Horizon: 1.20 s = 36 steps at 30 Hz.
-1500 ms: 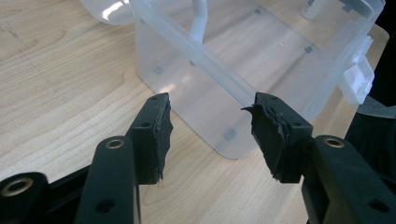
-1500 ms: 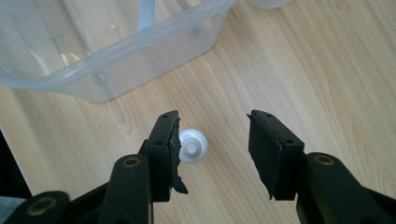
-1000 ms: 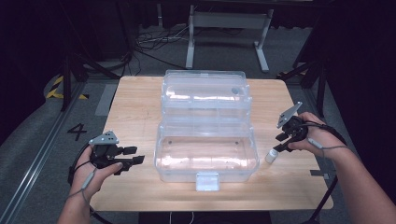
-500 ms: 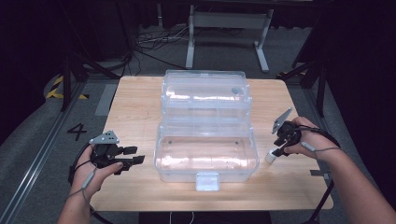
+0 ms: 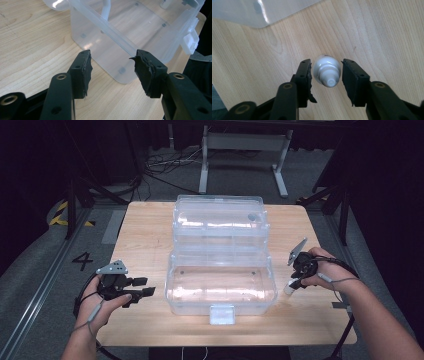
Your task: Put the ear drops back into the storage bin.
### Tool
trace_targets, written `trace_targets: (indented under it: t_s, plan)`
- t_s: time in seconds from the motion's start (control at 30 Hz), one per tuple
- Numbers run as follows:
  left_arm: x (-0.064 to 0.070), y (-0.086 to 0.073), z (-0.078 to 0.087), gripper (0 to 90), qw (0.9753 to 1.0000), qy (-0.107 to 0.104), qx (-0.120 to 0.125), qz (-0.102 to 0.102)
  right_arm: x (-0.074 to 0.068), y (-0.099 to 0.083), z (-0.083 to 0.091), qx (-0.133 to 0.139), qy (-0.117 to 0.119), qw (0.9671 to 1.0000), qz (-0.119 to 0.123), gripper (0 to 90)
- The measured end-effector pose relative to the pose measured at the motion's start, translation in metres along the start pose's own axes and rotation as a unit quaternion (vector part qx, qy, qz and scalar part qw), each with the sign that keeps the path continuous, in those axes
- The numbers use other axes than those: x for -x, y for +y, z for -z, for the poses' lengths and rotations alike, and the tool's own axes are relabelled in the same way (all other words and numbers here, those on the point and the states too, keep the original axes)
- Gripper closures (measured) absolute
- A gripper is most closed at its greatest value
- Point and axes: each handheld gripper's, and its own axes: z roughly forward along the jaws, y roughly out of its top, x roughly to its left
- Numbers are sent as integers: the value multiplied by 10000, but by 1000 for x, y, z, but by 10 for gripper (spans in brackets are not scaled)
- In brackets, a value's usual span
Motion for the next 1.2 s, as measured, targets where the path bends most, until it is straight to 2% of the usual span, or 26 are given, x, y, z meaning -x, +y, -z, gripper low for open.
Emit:
trace_targets:
  t_s: [0.13,0.6,0.77,0.83,0.97,1.2]
  plan:
    - [0,0,0,478,10000,-4,4,-3,0,0,1,-28,-37,10000,66,700]
    - [0,0,0,479,10000,-9,0,-3,-2,-1,3,-81,-4,10000,-29,711]
    - [-1,0,0,479,10000,3,12,8,-4,0,18,63,-10,10000,29,710]
    - [-1,1,0,479,10000,1,25,10,-5,1,22,58,-32,10000,58,710]
    - [-1,2,-1,478,10000,6,38,0,-11,3,41,94,-126,9998,139,710]
    - [-2,3,-1,477,10000,13,41,-4,-18,8,60,111,-165,9994,287,710]
